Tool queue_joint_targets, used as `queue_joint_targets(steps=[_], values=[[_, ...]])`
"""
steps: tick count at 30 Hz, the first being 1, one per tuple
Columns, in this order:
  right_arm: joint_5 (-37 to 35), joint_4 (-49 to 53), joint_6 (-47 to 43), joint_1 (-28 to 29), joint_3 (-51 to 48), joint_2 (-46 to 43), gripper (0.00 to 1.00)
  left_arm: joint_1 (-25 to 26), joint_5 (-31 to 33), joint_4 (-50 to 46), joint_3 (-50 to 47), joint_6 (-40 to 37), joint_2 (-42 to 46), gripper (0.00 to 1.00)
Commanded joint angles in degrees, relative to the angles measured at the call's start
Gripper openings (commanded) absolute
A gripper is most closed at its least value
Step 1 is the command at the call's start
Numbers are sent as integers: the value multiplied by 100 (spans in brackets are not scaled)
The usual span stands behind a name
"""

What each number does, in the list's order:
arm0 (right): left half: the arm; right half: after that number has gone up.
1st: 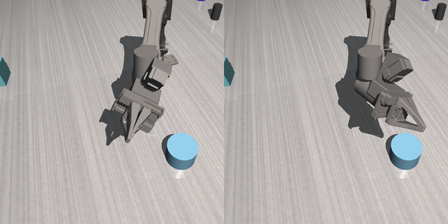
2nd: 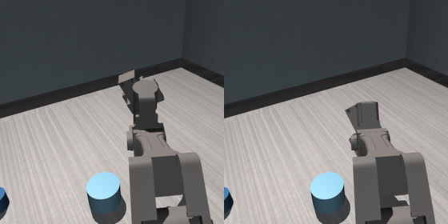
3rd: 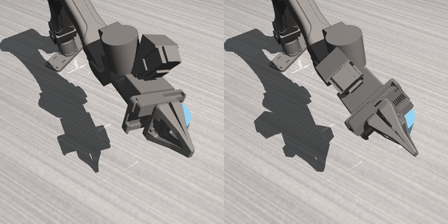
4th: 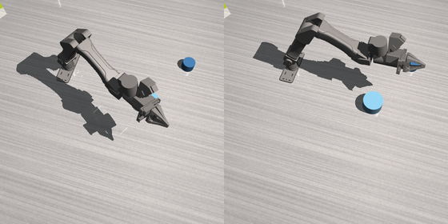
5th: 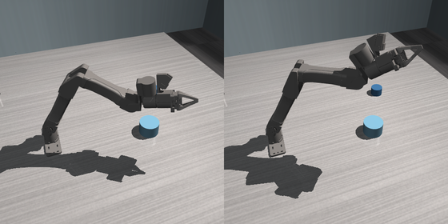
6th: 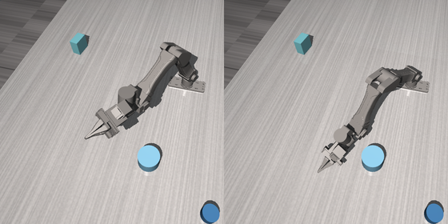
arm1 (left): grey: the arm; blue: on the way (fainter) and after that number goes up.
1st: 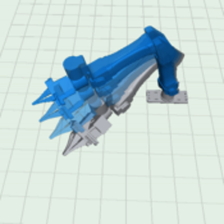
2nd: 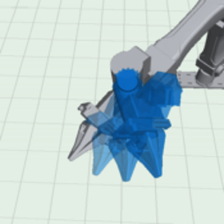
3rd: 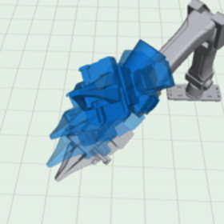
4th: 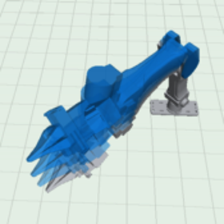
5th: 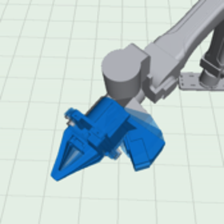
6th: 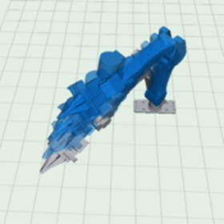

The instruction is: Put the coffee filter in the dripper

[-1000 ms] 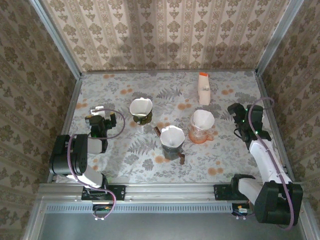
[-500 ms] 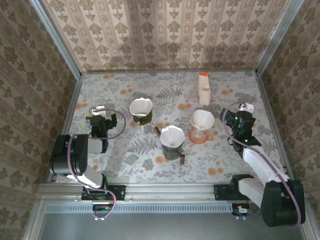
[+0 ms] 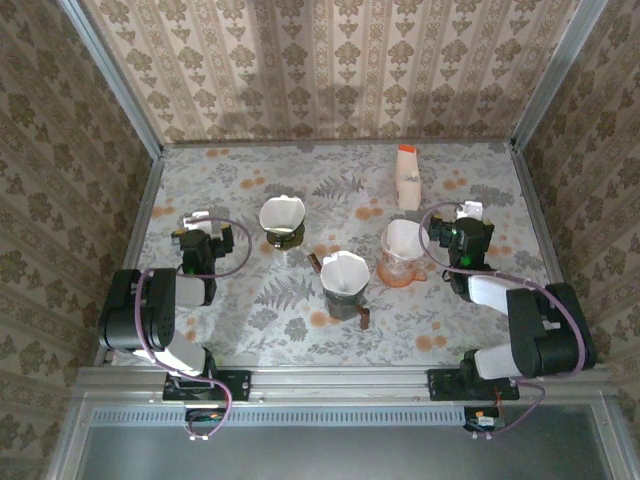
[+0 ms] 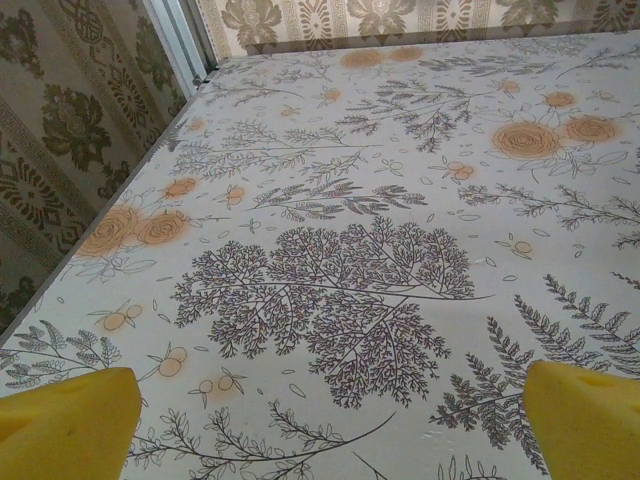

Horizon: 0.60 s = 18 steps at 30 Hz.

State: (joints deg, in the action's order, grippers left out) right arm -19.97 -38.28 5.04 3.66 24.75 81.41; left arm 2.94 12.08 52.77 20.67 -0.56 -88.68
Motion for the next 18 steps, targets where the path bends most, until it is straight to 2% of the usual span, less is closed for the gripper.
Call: queue_joint_targets(steps=[1, 2, 4, 9, 11, 13, 18], values=[[123, -756, -133, 21, -22, 374, 100, 9, 85, 93, 115, -126, -26, 100], [202, -366, -119, 16, 161, 371, 100, 14, 80, 93, 114, -118, -26, 100], [413, -282, -153, -16, 223, 420, 100, 14, 78, 93, 113, -119, -28, 100], [1121, -641, -275, -147, 22, 482, 100, 13, 83, 93, 113, -120, -28, 100], [896, -1788, -368, -62, -377, 773, 100, 14, 77, 93, 113, -115, -28, 100], [836, -1188, -302, -44, -199, 633, 100, 14, 81, 93, 113, -125, -27, 100], [918, -1142, -143, -188, -186, 630, 100, 14, 72, 94, 118, -120, -27, 100]])
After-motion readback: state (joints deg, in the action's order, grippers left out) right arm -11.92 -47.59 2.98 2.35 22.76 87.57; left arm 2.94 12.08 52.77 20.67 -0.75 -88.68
